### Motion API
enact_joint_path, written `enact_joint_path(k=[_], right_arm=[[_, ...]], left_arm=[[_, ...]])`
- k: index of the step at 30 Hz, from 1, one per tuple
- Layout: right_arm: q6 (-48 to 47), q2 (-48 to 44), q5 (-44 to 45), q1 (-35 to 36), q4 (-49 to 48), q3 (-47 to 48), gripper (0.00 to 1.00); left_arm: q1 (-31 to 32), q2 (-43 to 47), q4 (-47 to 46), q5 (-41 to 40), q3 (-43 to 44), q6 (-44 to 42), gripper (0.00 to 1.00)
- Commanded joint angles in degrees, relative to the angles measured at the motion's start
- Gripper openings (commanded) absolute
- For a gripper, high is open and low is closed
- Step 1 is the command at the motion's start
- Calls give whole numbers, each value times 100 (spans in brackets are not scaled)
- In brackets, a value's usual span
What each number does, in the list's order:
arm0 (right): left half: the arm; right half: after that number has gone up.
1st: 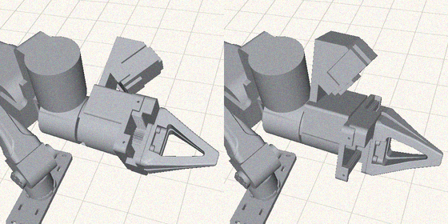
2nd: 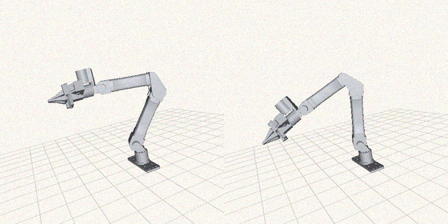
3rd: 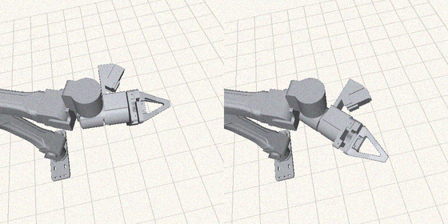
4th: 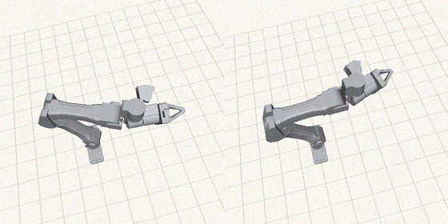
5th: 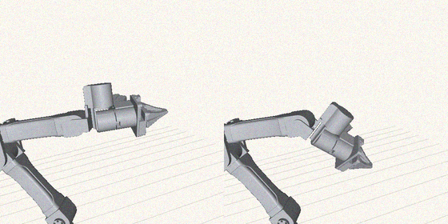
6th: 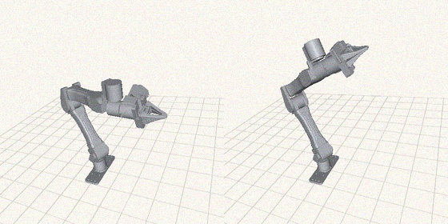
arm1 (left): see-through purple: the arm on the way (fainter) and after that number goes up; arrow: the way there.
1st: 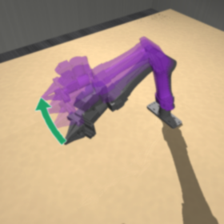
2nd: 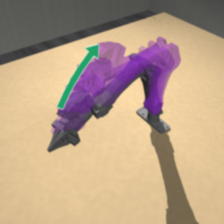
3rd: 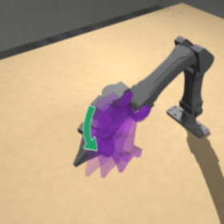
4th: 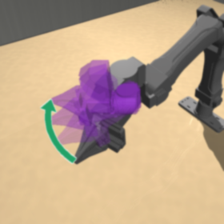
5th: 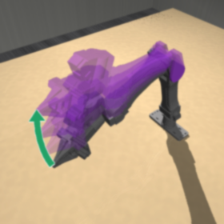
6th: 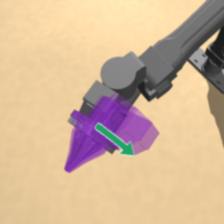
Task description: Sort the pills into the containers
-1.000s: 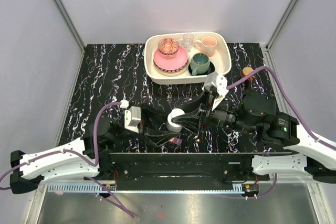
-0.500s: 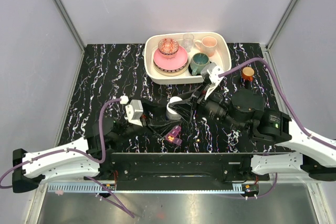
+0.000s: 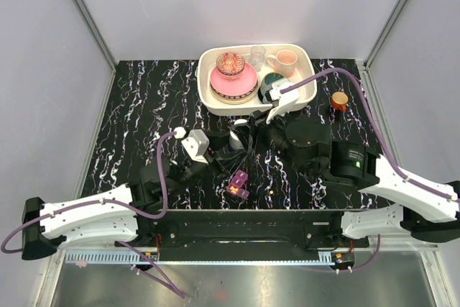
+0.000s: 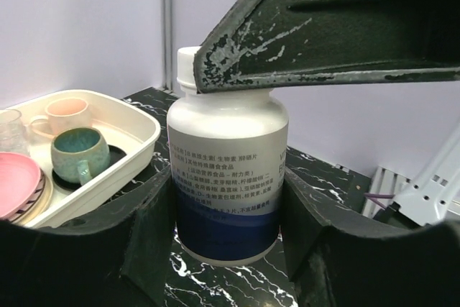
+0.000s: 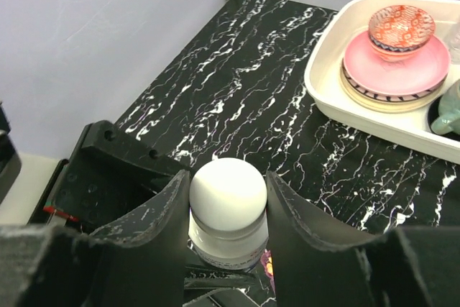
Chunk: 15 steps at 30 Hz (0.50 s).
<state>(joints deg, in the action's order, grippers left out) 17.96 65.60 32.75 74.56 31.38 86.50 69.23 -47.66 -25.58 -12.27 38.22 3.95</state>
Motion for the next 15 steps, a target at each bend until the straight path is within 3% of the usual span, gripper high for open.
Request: enact_joint_path(k=[1, 7, 8, 9, 15], right_arm=[[401, 216, 678, 41, 483, 253, 6], [551, 383, 776, 49, 492, 517, 9], [569, 409, 776, 41, 492, 543, 12], [595, 418, 768, 41, 492, 604, 24], [639, 383, 531, 41, 457, 719, 51]], left_arm=[[-6, -24, -1133, -671, 467, -166, 0], [-6, -51, -1247, -724, 432, -131, 0], [-6, -42, -1256, -724, 432, -105, 0], [-6, -24, -1256, -715, 424, -96, 0], [-6, 46, -1203, -654, 397, 18, 0]])
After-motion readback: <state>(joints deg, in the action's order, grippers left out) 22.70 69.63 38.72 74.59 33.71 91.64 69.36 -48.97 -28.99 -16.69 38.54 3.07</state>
